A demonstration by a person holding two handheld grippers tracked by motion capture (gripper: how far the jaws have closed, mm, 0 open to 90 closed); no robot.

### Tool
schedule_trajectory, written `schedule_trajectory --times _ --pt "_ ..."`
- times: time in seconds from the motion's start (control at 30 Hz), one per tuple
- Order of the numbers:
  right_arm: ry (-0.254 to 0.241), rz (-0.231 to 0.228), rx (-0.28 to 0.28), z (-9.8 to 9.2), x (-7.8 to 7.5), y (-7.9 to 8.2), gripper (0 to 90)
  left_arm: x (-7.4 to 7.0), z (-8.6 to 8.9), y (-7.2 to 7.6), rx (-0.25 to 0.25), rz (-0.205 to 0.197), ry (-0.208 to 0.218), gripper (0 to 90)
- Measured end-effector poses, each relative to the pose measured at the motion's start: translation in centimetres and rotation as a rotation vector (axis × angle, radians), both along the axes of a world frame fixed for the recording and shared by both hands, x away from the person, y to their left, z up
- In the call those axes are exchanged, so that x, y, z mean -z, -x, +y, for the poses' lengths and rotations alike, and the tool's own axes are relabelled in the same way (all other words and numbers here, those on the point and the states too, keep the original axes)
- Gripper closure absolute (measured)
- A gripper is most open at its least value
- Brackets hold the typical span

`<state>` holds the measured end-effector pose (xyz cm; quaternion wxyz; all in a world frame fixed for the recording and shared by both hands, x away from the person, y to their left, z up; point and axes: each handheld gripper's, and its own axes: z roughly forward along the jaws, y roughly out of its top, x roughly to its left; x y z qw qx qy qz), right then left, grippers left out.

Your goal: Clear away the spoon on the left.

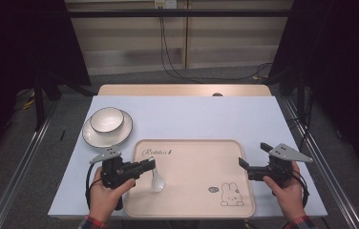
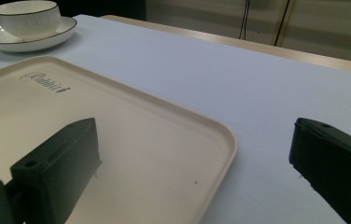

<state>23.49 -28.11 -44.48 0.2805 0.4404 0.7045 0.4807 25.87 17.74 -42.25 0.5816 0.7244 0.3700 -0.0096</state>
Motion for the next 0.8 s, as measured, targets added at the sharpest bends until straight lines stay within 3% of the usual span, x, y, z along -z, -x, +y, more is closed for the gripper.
schedule_trajectory --times 0.37,0.47,0.8 --pt "0.002 0.006 -0.008 0.1 0.0 0.0 1.4 0.4 0.4 -0.6 -0.023 -0.009 -0.006 83.3" --pt "0.003 0.007 -0.009 0.1 0.0 0.0 1.4 0.6 0.3 -0.8 -0.039 -0.023 -0.028 82.5" --pt "0.014 0.011 -0.008 0.0 0.0 0.2 1.3 1.2 0.2 -1.7 -0.039 -0.034 -0.040 80.4"
